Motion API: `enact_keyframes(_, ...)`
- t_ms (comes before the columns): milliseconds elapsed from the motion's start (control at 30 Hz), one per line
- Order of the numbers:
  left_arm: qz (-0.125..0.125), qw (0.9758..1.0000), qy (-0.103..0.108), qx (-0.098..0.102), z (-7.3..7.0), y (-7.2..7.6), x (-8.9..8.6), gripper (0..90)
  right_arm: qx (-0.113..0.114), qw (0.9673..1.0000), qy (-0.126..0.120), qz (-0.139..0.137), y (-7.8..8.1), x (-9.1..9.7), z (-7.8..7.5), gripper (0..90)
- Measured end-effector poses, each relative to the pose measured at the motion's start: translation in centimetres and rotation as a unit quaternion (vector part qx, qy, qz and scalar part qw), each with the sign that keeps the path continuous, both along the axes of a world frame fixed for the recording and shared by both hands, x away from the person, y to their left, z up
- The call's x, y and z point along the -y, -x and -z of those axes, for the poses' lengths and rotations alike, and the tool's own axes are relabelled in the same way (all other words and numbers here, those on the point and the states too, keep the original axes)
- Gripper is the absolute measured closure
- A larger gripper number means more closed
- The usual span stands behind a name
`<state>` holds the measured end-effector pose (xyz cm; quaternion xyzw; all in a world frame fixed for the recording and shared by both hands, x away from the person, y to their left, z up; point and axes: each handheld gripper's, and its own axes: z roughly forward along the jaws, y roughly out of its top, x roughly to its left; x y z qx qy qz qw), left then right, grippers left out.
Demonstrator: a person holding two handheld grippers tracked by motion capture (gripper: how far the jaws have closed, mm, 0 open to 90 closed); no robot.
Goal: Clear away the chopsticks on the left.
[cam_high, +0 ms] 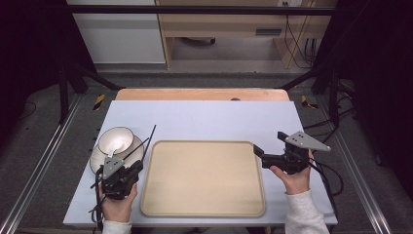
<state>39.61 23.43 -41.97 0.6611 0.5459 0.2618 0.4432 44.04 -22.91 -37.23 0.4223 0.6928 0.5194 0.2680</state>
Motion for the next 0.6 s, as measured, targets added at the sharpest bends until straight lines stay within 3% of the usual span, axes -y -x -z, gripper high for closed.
enact_keyframes(400, -0.03, 0.9988, 0.037, 0.005, 1.5, 0.8, 1.9, 85.4, -0.004, 0.9999, -0.001, -0.012, -0.1, -0.3, 0.1, 3.4)
enact_keyframes(600, -0.049, 0.9979, 0.041, 0.008, 2.9, 1.1, 2.5, 85.4, -0.007, 0.9999, 0.002, -0.012, -0.2, -0.5, 0.3, 3.5)
